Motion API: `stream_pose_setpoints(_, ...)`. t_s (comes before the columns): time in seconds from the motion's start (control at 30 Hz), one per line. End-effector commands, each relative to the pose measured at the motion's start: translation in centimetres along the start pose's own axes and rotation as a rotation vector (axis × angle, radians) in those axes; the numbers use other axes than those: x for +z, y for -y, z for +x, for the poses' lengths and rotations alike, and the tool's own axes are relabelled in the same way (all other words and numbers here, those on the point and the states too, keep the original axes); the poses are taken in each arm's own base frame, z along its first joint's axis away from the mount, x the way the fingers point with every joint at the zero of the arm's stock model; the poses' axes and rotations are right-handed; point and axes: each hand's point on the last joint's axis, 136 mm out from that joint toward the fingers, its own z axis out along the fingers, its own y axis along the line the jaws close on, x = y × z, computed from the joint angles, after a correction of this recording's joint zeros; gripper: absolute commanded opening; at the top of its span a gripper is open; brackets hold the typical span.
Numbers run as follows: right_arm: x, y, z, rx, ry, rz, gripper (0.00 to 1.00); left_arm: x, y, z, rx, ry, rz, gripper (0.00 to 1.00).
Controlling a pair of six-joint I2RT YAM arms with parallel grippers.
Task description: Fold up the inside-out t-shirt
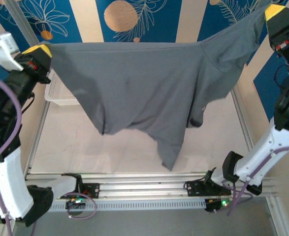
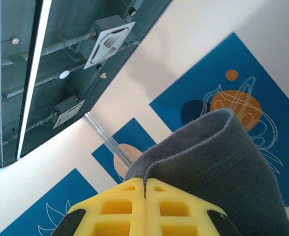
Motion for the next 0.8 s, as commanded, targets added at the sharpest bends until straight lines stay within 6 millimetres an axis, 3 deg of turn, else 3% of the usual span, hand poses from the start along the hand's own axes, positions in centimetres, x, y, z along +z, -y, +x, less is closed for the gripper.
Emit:
stream_pose_setpoints(0.0, -3.5, -8.7, 1.5, -0.21, 0.092, -0.112, 0.0, -6.5, 3.4, -5.4, 0.034, 0.197, 0.09, 0.0)
stream_pose_setpoints(0.13, -4.7, -10.4, 1.5, -0.272, 0.159, -0.112, 0.0, -8.9, 4.4, -6.7, 0.048, 0.25, 0.111, 0.0)
stream_pose_setpoints(0.2, -4.4, -9.6, 1.0, -0.256, 0.174, -0.092, 0.0, -8.8, 4.4, -6.7, 0.054, 0.253, 0.11, 0.0)
stream_pose_setpoints(0.3, -3.1, -7.0, 0.0, -0.193, 0.156, -0.075, 0.0, -7.1, 3.8, -6.3, 0.054, 0.228, 0.095, 0.0)
stream_pose_setpoints(0.4, -1.3, -3.8, -1.2, -0.134, 0.131, -0.061, 0.0, -3.8, 3.0, -5.3, 0.039, 0.18, 0.092, 0.0)
stream_pose_setpoints(0.5, 1.0, -0.6, -2.1, -0.107, 0.112, -0.064, 0.0, 0.8, 1.8, -3.8, 0.012, 0.119, 0.083, 0.0)
stream_pose_setpoints(0.6, 4.4, 2.0, -1.9, -0.152, 0.077, -0.1, 0.0, 5.9, 0.3, -1.9, -0.02, 0.064, 0.074, 0.0)
stream_pose_setpoints(0.77, 10.4, 8.7, -2.3, -0.143, 0.045, -0.093, 0.0, 13.9, -1.1, 0.5, -0.076, 0.028, 0.129, 0.0)
